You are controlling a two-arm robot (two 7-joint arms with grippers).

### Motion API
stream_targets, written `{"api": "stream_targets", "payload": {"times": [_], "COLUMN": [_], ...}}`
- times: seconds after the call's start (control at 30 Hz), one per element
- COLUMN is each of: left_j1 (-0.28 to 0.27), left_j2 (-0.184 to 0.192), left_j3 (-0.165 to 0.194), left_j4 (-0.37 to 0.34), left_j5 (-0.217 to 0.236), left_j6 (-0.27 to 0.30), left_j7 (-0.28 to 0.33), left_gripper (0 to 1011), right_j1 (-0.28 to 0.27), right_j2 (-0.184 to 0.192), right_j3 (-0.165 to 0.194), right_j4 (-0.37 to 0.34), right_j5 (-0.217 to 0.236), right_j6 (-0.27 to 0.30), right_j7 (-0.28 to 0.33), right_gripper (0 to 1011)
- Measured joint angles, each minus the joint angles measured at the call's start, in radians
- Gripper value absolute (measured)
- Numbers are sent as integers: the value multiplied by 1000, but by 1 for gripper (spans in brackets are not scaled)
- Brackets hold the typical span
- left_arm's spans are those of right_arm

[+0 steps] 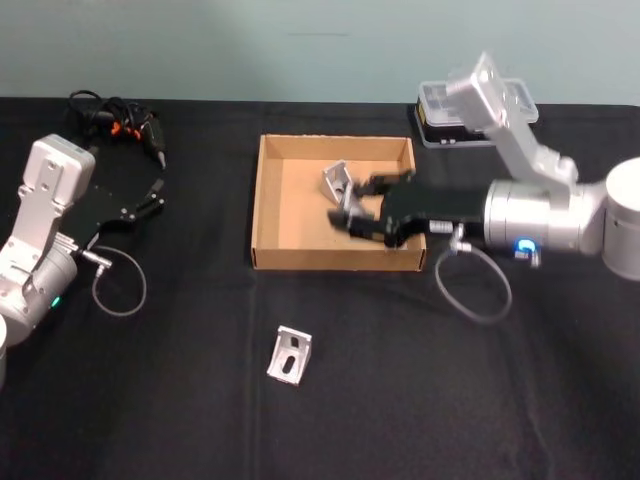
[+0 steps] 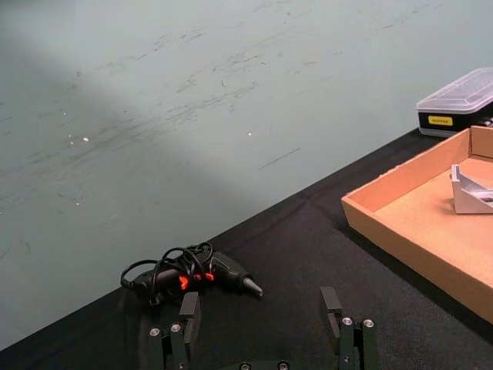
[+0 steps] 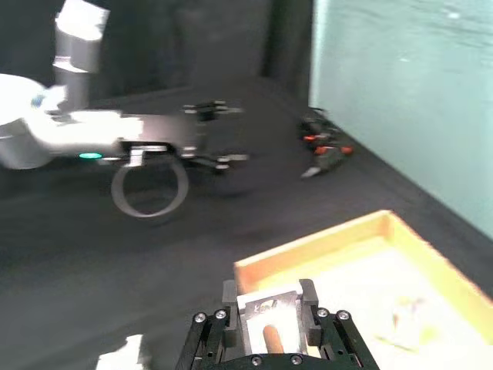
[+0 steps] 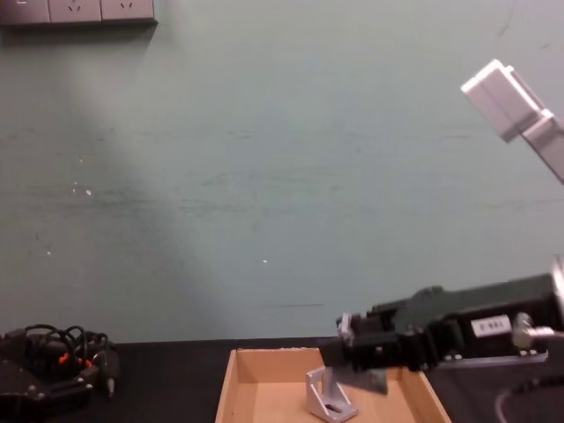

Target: Use one hand to pick up the angle iron from the table and place it into the box.

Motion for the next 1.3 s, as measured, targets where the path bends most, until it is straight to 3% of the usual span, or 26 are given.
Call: {"api": "stream_targets", "payload": {"times": [0.2,0.5,0.83,1.3], "left_j1": [0,0,0,0], "left_j2": [0,0,0,0], "left_j3": [0,0,0,0], "left_j4": [0,0,0,0], "left_j5": [0,0,0,0], "left_j6": [0,0,0,0], "left_j7": [0,0,0,0], "left_gripper": [1011,1011,1011,1011], "right_j1": [93,208,255,281], "right_j2": [-48,-126,-178,-238], "right_j3": [-37,-109,-149,-144], "right_j4": [109,304,423,550], "right_j5": [-41,-114,-171,-221], "right_j6": [41,75,91,52], "right_j7": [-39,-36,-12,-8], "right_gripper": [472,472,472,471]}}
